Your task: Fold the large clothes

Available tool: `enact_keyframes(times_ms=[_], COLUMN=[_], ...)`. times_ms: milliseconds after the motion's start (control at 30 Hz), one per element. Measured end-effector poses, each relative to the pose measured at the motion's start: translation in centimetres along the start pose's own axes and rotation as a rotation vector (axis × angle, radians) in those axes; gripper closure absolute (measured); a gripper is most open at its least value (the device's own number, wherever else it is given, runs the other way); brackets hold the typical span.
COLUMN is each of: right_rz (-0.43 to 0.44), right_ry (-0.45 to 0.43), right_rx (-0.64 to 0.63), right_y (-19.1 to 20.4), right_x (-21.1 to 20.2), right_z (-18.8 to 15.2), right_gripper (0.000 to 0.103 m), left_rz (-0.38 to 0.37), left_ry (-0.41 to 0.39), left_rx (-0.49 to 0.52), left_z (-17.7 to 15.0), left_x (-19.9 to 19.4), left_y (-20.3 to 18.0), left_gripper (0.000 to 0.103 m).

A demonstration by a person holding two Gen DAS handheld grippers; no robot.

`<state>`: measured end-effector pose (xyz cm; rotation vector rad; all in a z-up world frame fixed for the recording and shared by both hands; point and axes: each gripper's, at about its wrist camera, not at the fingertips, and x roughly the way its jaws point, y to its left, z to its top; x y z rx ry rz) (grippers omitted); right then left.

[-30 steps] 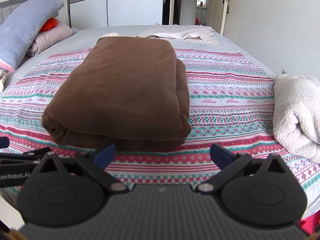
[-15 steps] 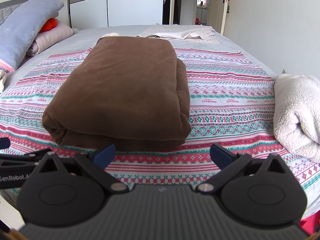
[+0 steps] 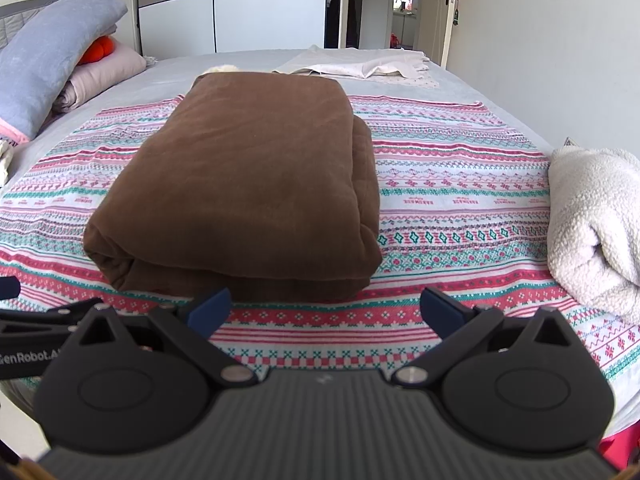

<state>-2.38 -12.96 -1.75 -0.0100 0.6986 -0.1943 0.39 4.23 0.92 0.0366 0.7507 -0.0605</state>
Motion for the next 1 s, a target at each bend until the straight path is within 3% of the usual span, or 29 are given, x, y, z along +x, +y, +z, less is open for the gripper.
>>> enact_keyframes(times_ms=[900,1000], right_rz=[0.003,0.001], right_ry=[0.000,-0.006], right_rx=[0.000,0.010], right_y=[-0.1,-0.3], right_x=[0.1,0.2], right_z=[0.0,0.0], right_gripper=[0.000,0.000], left_rz=[-0.012,-0.036], left_ry=[0.003,0.005], left_rx=[0.004,-0.039], left_z=[-0.1,0.5], left_x=[0.2,0.3], left_y=[0.2,1.1], left_gripper=[0.000,0.000])
